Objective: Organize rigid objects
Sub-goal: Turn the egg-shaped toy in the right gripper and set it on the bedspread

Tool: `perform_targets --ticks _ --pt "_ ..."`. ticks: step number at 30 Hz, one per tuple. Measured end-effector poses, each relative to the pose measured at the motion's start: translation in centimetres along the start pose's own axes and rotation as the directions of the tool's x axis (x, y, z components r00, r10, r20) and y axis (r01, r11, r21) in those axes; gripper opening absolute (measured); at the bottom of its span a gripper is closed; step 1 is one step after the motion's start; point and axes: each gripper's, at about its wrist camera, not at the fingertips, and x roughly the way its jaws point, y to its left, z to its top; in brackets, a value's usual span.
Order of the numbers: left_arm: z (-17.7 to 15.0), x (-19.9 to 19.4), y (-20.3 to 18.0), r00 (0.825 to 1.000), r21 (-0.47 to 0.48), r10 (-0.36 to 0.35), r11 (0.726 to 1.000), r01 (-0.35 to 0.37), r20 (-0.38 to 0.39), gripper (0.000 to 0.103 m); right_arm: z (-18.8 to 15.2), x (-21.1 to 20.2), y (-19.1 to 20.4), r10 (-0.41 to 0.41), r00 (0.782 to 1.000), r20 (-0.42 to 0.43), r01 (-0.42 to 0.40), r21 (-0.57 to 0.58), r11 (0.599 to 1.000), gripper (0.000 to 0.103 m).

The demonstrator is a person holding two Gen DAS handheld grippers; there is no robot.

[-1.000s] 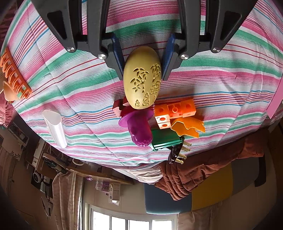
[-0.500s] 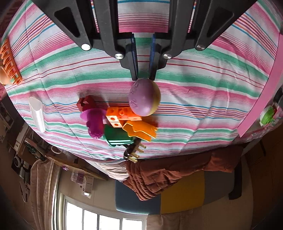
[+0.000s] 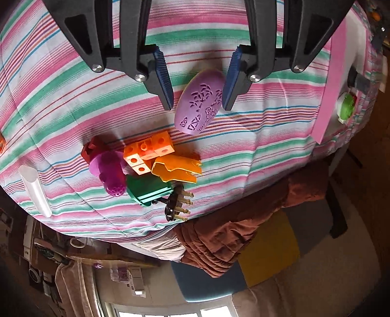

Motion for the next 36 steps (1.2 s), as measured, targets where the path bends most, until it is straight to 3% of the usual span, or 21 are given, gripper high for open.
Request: perform_targets --ticks 3,8,13,25,28,31,36 --pt "-0.1 -0.4 0.1 1.000 0.000 -0.003 1.000 0.003 0.002 0.096 0.4 2.0 0.9 -0.038 0.998 -0.056 0.038 0.001 0.999 0.044" --pt "-0.3 -0.8 0.4 1.000 -0.005 -0.002 1.000 0.002 0.004 0.097 0.1 3.7 2.2 -0.118 0.991 -0.063 0.114 -0.065 0.991 0.043" --pt "-0.3 -1.1 1.1 1.000 -0.025 0.000 1.000 0.001 0.010 0.097 -0.3 3.1 2.7 -0.089 0.995 -0.045 0.083 -0.127 0.988 0.042" --pt "-0.3 -1.0 1.9 1.000 -0.054 0.003 0.999 -0.004 -0.001 0.097 -0.7 1.4 7.9 0.023 1.000 -0.013 -0.025 -0.229 0.973 0.011" --pt "-0.3 -1.0 2.0 1.000 -0.059 -0.001 0.998 0.001 0.002 0.097 -0.7 1.7 8.1 0.036 0.999 -0.039 -0.043 -0.223 0.974 0.012" --pt "-0.3 -1.0 2.0 1.000 -0.061 -0.002 0.998 0.002 -0.001 0.097 -0.8 1.9 8.4 0.028 0.999 -0.032 -0.035 -0.239 0.970 0.035" --pt "-0.1 -1.2 2.0 1.000 -0.065 -0.005 0.998 0.005 0.005 0.097 0.2 2.8 10.7 0.036 0.999 -0.013 -0.038 -0.366 0.930 0.041"
